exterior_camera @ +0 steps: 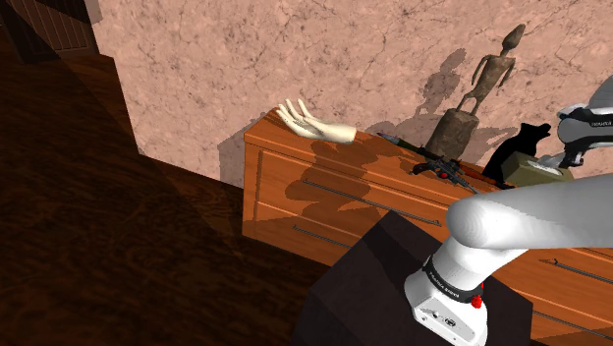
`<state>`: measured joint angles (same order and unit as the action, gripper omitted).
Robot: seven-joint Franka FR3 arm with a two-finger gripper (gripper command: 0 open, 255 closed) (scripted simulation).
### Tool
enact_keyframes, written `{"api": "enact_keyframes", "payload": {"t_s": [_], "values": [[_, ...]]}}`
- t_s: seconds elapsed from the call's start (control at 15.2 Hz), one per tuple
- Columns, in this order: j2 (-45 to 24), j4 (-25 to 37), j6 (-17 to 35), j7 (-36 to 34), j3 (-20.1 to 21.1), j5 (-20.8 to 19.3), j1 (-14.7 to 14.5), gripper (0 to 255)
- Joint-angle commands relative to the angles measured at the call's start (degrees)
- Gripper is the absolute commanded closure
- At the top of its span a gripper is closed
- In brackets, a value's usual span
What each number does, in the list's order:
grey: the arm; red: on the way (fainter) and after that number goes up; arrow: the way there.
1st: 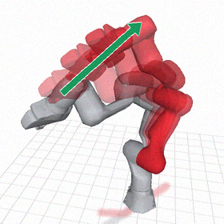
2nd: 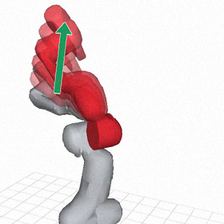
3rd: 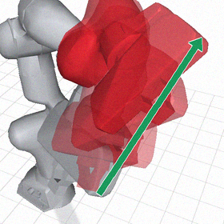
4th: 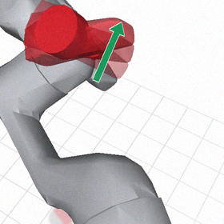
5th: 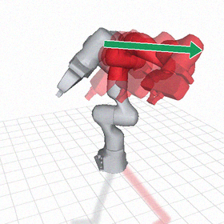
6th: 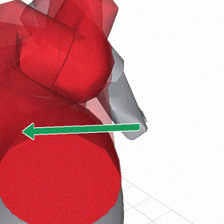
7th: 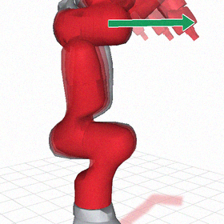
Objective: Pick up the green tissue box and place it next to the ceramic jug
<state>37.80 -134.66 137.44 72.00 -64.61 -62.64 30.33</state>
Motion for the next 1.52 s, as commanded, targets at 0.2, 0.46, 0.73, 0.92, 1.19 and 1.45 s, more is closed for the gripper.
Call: {"api": "enact_keyframes", "payload": {"t_s": [0.2,0.46,0.73,0.92,1.19,1.45], "values": [[-1.95,-1.72,4.05,-2.16,-3.45,-2.48,-0.96,255],[-3.85,-2.82,7.38,-4.11,-6.57,-4.53,-2.17,255],[-6.07,-3.67,10.88,-6.29,-10.19,-6.7,-3.93,255],[-7.95,-4.13,13.62,-8.12,-13.34,-8.43,-5.73,255],[-10.33,-4.45,16.98,-10.69,-17.88,-10.77,-8.73,255],[-10.3,-4.44,16.95,-10.7,-17.89,-10.79,-8.74,255]]}}
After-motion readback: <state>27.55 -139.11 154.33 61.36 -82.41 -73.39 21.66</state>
